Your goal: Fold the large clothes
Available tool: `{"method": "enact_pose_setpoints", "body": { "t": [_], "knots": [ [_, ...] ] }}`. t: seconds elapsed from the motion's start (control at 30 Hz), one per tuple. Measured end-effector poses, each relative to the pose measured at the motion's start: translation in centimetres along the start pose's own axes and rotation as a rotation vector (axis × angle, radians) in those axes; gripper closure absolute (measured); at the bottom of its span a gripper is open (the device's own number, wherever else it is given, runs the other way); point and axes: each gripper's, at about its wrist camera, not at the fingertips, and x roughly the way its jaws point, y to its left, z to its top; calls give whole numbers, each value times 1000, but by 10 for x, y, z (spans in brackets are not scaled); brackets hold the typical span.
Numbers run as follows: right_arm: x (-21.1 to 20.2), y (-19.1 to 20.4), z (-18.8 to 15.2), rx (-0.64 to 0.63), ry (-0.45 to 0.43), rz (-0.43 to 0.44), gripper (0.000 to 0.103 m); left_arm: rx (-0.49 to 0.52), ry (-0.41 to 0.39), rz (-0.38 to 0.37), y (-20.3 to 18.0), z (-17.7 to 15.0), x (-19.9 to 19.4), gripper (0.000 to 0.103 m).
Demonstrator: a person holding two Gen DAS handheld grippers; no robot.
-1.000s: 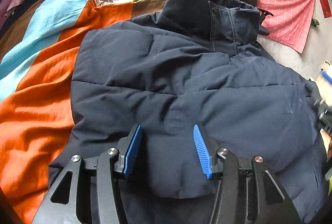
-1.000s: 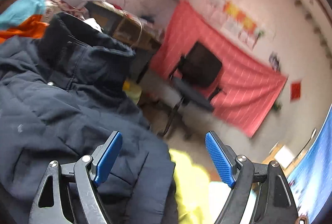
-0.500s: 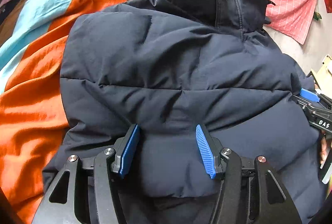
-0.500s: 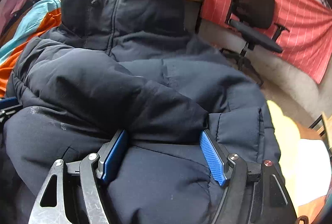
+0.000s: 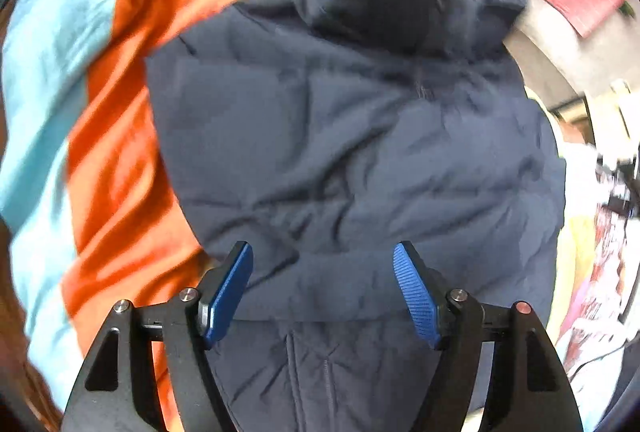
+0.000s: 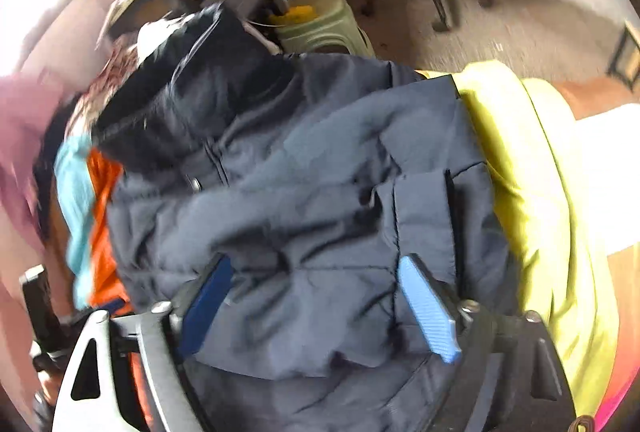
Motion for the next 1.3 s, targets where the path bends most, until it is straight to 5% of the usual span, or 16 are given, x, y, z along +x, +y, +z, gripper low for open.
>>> {"method": "enact_pose_setpoints", "body": {
  "t": [0.17,0.33,0.67,0.73,0.8,0.87,1.03,1.3],
  "knots": [
    [9,8,36,159,95,63,9,-99,-124,-45,-1,53,-44,36],
    [20,43,87,97,59,76,8,-112,-310,-128,-14,96,-71,36],
    [44,69,159,49,-187,167,9,-111,-385,65,-26,133,-21,36],
    [56,69,162,18,-193,180,27,-102,-418,68,-24,131,-18,42],
    [63,66,163,-3,-189,188,60,-107,-456,43,-21,128,-20,55],
    [66,63,160,-18,-210,191,71,-112,-507,8,-17,121,-25,67],
    [56,61,149,-67,-273,219,86,-94,-539,-13,-17,112,-32,97],
    [28,72,110,-227,-313,210,92,-2,-608,4,-26,80,-34,101]
  ]
}}
